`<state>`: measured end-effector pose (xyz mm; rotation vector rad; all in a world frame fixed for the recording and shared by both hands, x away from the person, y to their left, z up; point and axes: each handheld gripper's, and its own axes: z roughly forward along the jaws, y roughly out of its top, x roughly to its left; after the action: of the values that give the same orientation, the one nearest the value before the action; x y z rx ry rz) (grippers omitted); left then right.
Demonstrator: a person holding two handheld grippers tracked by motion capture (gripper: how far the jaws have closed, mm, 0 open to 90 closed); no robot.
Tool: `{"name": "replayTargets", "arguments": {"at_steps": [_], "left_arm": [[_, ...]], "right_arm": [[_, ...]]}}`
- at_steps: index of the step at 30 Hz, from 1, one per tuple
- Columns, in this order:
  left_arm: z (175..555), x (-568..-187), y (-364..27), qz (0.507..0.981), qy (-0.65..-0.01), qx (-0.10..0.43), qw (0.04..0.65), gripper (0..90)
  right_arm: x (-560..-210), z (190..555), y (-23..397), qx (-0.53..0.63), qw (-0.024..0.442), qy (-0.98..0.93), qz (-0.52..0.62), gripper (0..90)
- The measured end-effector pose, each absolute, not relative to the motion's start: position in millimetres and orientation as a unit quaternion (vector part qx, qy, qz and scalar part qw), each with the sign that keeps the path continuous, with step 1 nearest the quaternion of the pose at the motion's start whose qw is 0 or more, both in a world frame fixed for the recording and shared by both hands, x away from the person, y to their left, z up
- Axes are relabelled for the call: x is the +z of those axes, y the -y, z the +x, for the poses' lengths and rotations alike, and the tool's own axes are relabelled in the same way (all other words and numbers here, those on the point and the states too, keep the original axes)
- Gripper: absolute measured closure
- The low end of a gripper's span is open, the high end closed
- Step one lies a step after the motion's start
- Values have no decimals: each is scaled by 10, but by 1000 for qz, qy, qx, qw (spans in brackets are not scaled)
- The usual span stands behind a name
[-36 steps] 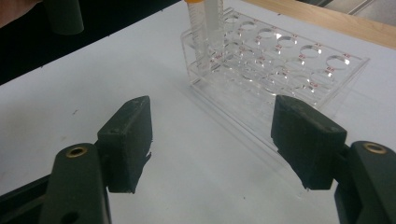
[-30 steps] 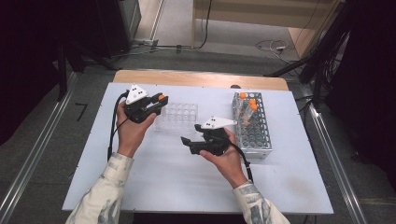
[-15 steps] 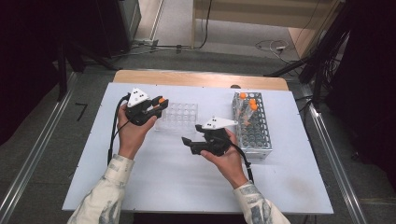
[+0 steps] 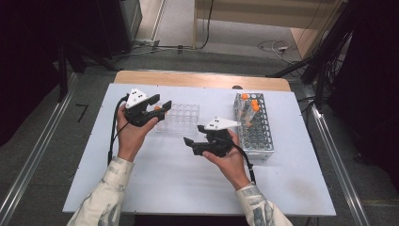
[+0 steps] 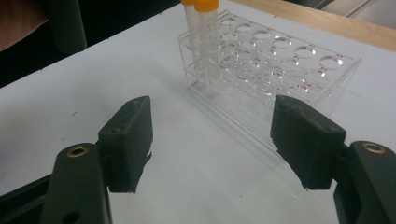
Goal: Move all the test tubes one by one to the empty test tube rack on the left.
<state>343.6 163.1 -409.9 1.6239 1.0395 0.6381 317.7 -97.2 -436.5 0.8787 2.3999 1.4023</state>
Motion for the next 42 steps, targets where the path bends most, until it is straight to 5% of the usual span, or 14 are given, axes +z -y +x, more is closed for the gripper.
{"name": "replayTargets", "arguments": {"at_steps": [16, 42], "left_arm": [[3288, -4087, -1556, 672, -445, 245, 538, 227], [2996, -4182, -1496, 681, -421, 227, 554, 192]], "right_arm": [[-4193, 3300, 1416, 483, 152, -796, 332, 283], [-4228, 3502, 2481, 453, 225, -745, 435, 311]]}}
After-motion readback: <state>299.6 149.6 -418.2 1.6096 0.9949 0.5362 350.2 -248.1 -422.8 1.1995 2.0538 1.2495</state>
